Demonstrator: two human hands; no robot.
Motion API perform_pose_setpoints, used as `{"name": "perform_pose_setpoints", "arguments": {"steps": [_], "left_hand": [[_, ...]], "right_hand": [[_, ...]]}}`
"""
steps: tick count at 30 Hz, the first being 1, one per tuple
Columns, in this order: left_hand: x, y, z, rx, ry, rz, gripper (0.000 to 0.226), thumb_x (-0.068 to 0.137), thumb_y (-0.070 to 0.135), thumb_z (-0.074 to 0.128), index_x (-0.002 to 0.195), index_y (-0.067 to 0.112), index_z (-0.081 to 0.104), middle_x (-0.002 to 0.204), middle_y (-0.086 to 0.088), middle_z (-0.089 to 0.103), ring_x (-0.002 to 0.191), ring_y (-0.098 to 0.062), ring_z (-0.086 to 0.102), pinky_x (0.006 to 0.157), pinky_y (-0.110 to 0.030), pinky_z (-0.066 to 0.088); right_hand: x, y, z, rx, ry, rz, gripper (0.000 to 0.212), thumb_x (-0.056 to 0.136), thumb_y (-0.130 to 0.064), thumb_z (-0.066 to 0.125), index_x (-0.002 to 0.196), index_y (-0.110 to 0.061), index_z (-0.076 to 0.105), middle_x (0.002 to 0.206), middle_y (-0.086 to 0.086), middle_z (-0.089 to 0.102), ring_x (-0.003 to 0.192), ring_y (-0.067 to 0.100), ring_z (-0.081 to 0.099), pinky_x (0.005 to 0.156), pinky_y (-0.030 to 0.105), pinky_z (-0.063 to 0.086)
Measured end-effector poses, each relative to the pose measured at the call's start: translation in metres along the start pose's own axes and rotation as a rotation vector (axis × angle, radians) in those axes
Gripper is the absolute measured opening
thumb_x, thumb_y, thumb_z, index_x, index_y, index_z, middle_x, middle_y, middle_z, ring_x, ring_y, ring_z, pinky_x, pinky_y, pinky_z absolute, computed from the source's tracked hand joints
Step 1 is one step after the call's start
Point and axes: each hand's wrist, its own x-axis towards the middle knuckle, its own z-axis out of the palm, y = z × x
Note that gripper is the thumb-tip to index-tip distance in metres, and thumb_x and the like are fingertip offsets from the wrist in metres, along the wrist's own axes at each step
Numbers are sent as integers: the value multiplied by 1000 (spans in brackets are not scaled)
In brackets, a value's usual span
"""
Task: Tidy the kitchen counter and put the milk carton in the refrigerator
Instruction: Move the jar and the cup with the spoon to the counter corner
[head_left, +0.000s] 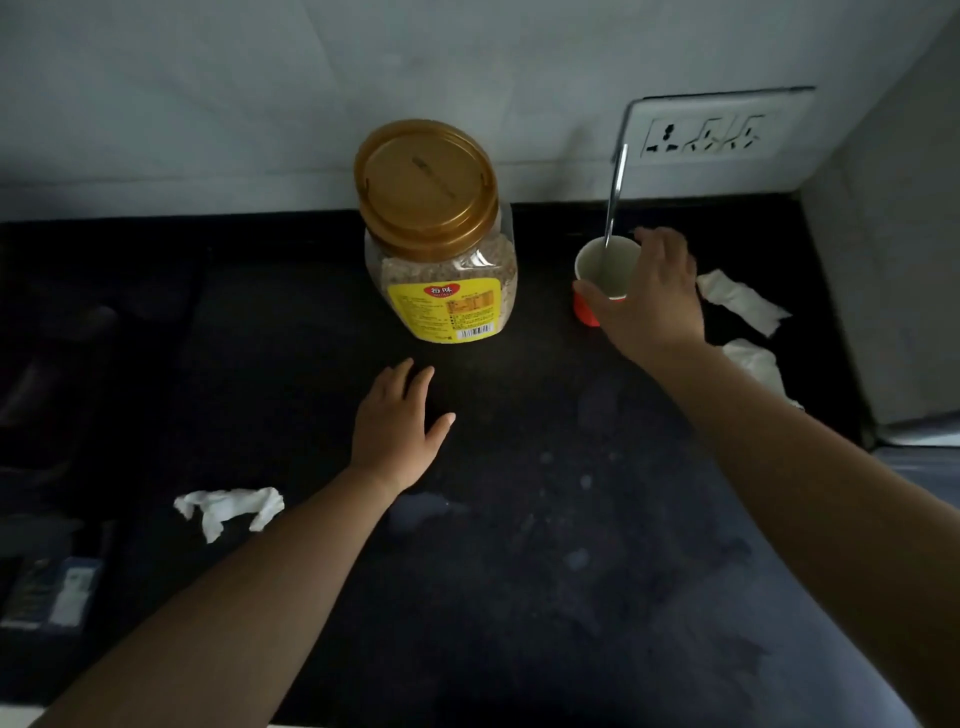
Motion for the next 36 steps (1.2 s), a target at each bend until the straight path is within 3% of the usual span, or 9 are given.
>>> {"name": "perform_pose_setpoints", "arguments": {"steps": [3,9,14,17,22,27,31,36], "left_hand": [[1,1,1,-1,6,-7,64,90,46,48,143,17,30,153,-11,25,142,-30,19,111,-45,29],[-2,0,2,1,18,-5,63,90,46,47,143,17,30,153,-11,25,142,-30,19,112,-46,28],[-1,3,-4,-4,-53,-11,65,91,47,45,145,19,25,155,-10,19,143,-30,14,112,-45,26],[4,3,-27,-142,-108,-48,65,90,46,47,145,19,25,155,-9,20,142,-27,18,112,-44,28],[9,-3,-94,-371,276,-32,57,90,36,54,137,9,38,141,-14,42,131,-28,39,106,-38,34],[32,10,-165,-403,576,68,53,91,32,54,133,3,41,134,-18,46,125,-28,44,101,-27,32],[61,36,-192,-363,537,213,52,92,34,51,134,7,41,134,-15,47,125,-25,43,98,-23,31],[69,55,-193,-296,465,233,37,93,36,49,118,10,53,110,-11,59,101,-24,55,78,-26,37]], "right_hand": [[8,-3,9,5,-79,23,88,75,-47,69,139,-8,24,144,13,26,131,33,29,102,46,33],[12,-6,20,-5,-85,-2,80,75,-39,71,137,-8,30,140,14,31,126,33,35,99,43,37],[-11,-3,17,26,-94,-51,75,73,-34,73,134,-13,35,137,11,35,122,31,39,88,43,43],[-25,-3,9,35,-113,-53,71,72,-35,73,131,-18,38,133,9,37,118,28,41,84,39,44],[-44,-10,-6,78,-110,-65,63,69,-36,74,122,-18,44,125,7,41,111,28,46,80,35,42],[-61,-18,-23,97,-99,-57,65,70,-38,75,124,-20,43,125,5,40,113,25,46,80,33,43],[-65,-20,-37,99,-87,-39,66,70,-38,74,124,-19,43,126,6,39,114,26,45,83,35,43],[-69,-18,-48,91,-66,-24,63,69,-38,74,121,-20,44,124,5,40,113,26,45,81,32,40]]}}
